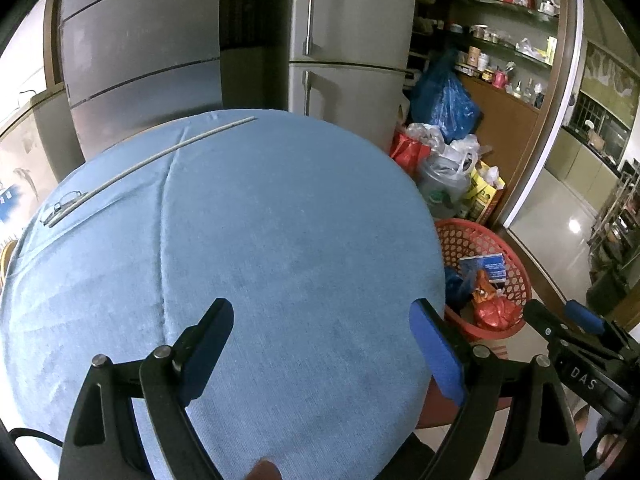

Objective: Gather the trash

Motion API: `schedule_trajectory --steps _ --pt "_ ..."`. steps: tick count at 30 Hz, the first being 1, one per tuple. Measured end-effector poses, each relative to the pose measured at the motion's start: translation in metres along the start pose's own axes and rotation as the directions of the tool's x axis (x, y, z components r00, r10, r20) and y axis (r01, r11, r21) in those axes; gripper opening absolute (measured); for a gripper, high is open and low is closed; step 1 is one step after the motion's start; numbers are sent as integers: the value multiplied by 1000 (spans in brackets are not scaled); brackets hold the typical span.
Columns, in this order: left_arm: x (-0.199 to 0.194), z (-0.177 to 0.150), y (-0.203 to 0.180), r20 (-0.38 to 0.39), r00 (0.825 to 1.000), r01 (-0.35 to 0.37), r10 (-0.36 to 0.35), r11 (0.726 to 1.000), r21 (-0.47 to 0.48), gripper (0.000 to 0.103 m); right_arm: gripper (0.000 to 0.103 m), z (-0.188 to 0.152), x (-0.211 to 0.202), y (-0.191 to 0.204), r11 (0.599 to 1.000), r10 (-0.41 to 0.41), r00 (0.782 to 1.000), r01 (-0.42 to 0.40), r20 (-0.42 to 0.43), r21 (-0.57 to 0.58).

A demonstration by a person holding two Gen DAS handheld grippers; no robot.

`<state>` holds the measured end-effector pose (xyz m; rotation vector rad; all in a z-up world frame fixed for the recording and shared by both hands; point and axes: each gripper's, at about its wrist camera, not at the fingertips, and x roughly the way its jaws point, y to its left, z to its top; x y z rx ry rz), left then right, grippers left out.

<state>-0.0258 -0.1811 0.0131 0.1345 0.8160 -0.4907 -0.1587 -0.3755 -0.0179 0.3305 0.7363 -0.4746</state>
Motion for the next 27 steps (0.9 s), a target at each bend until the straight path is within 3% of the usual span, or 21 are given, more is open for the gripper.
schedule_trajectory --steps 27 --pt "1 -5 -4 1 1000 -14 14 1000 15 90 85 0 0 5 1000 -17 1000 17 12 -16"
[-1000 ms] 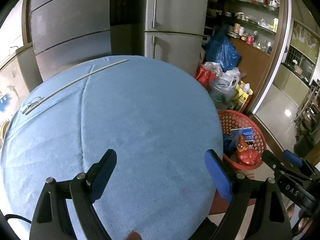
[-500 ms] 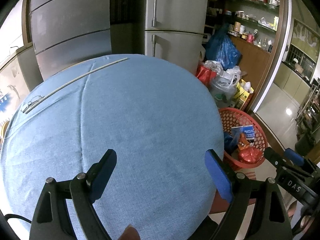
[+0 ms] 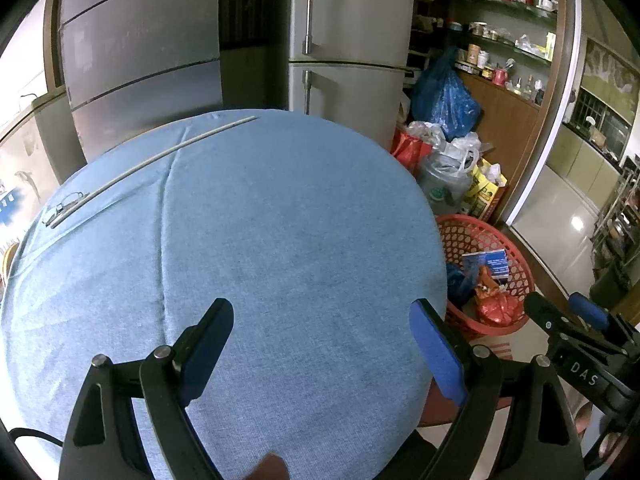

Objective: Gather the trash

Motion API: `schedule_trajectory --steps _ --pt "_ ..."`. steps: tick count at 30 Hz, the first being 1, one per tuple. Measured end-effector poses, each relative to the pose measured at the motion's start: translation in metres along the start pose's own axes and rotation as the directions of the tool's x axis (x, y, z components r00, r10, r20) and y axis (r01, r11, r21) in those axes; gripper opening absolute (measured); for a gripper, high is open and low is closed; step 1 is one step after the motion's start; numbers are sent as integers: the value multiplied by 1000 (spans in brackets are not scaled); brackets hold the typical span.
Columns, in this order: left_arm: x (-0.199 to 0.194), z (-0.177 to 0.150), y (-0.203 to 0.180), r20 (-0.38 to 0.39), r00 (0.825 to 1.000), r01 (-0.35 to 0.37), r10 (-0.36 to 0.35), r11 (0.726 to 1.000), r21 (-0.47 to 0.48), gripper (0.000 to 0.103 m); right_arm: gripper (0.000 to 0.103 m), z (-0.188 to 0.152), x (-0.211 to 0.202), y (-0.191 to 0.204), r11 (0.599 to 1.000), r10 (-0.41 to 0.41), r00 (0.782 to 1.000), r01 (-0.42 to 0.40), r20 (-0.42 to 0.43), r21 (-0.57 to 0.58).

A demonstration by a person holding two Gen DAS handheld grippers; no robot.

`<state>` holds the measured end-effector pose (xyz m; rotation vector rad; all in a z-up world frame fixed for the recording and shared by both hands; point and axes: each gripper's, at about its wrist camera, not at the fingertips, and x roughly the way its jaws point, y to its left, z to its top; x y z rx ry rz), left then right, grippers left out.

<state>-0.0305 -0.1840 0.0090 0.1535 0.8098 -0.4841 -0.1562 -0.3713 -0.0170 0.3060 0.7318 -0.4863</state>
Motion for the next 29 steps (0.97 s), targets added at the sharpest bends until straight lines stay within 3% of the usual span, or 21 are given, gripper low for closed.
schedule_trajectory --steps 29 --pt "-5 -3 -4 15 999 42 -43 999 32 90 85 1 -2 5 1000 2 1000 -2 1 -14"
